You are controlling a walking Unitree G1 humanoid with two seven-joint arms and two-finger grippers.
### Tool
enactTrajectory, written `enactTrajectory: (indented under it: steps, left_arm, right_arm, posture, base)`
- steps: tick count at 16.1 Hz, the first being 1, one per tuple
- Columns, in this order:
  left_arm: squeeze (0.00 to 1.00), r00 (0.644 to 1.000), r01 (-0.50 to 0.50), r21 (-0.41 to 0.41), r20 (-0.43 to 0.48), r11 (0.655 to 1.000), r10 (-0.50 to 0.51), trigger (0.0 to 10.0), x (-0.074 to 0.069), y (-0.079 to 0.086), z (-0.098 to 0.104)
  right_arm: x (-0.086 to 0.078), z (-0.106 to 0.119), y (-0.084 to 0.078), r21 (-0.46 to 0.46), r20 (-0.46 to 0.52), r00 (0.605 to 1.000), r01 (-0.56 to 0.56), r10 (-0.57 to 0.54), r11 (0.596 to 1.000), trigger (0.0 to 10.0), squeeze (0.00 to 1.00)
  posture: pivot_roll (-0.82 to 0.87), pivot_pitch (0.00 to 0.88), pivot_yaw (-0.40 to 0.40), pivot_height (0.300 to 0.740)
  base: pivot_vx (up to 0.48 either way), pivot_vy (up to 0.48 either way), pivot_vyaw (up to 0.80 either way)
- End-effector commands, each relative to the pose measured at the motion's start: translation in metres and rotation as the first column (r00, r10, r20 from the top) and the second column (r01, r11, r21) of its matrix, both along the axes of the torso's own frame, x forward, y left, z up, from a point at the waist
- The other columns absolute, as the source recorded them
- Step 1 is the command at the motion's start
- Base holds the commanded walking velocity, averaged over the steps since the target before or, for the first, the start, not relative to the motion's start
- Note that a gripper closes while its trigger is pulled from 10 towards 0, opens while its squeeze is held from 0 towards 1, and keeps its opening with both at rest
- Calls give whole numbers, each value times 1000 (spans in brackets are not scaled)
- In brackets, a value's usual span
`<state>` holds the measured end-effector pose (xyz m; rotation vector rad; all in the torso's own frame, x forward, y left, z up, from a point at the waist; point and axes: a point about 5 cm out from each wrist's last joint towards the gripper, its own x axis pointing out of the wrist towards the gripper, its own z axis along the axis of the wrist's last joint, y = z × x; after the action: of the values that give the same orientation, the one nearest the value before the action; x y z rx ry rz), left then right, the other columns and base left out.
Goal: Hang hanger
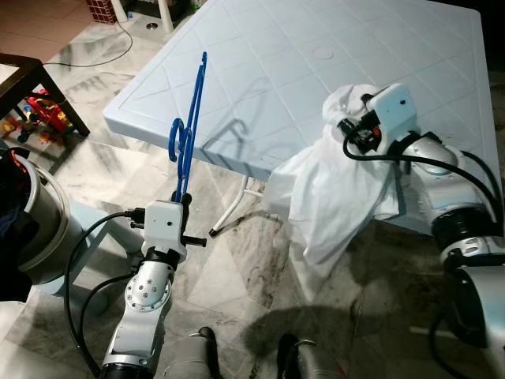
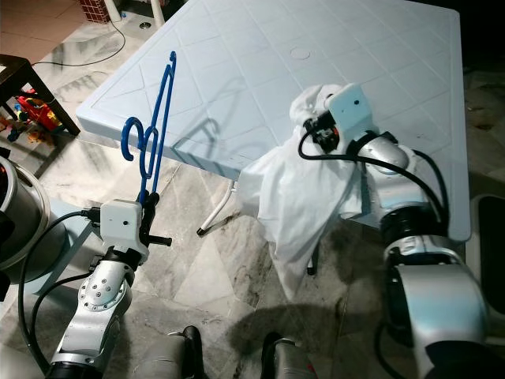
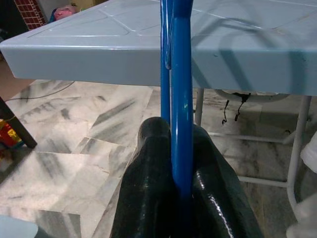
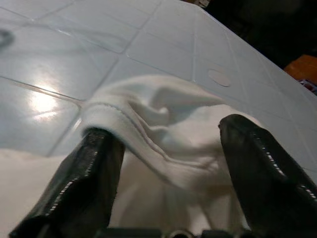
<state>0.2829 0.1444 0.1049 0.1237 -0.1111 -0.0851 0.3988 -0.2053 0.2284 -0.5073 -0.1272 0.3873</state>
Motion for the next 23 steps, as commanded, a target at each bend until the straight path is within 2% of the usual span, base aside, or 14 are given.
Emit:
enactTrajectory:
  steps: [1, 3, 9, 11, 12, 13, 17, 19, 21, 22, 23]
  left_arm:
    - [0, 1000, 12, 2, 1, 1000, -12, 10000, -1, -1, -1]
    - [0, 1000, 10, 0, -1, 1000, -10, 10000, 0, 0, -2]
    - [0, 1000, 22, 3, 9, 1000, -22, 10000, 4, -1, 0]
    - [0, 1000, 23, 6, 9, 1000, -23, 10000, 4, -1, 0]
    - [0, 1000, 23, 7, 9, 1000, -23, 10000, 4, 0, 0]
    - [0, 1000, 24, 8, 8, 1000, -24, 10000, 4, -1, -1]
    - [0, 1000, 26, 9, 7, 1000, -26, 10000, 4, 0, -1]
    - [0, 1000, 30, 10, 7, 999, -30, 10000, 5, 0, -1]
    - [0, 1000, 30, 9, 5, 1000, -30, 10000, 4, 0, -1]
    - [0, 1000, 30, 9, 4, 1000, -30, 10000, 4, -1, -1]
    - [0, 1000, 30, 8, 4, 1000, -30, 10000, 4, -1, -1]
  right_arm:
    - [-2, 3, -7, -44, -6, 1000, 4, -4, 999, 10000, 1000]
    - [-3, 2, -13, -72, -33, 999, 17, -20, 997, 10000, 1000]
    - [-6, -7, -18, -123, -130, 991, -17, 1, 992, 10000, 980]
    - [-8, -3, -25, -117, -136, 991, -10, -6, 993, 10000, 396]
    - [-8, -2, -28, -108, -143, 990, -1, -14, 994, 10000, 157]
    - [-8, 1, -31, -77, -147, 989, 10, -21, 997, 10000, 0]
    - [-13, -9, -41, -80, -230, 972, 31, -49, 996, 10000, 0]
    - [-17, -29, -40, -83, -329, 943, 18, -44, 996, 10000, 0]
    - [-19, -38, -37, -102, -368, 929, -6, -32, 995, 10000, 0]
    - [-21, -45, -34, -99, -399, 917, -21, -21, 995, 8078, 0]
    - [-21, -48, -33, -89, -408, 913, -18, -21, 996, 0, 0]
  posture:
    - [46, 220, 16, 740]
    - [44, 215, 20, 740]
    - [39, 207, 28, 740]
    - [40, 209, 32, 740]
    - [40, 208, 33, 740]
    - [40, 208, 34, 740]
    - [36, 206, 38, 740]
    - [34, 206, 37, 740]
    - [36, 206, 38, 740]
    - [37, 208, 37, 740]
    - [37, 209, 36, 740]
  base:
    - [0, 0, 0]
    - [0, 0, 0]
    - [0, 0, 0]
    - [0, 0, 0]
    - [0, 0, 0]
    - [0, 0, 0]
    - [0, 0, 0]
    - [0, 0, 0]
    - [0, 0, 0]
    - [0, 0, 0]
    - [0, 0, 0]
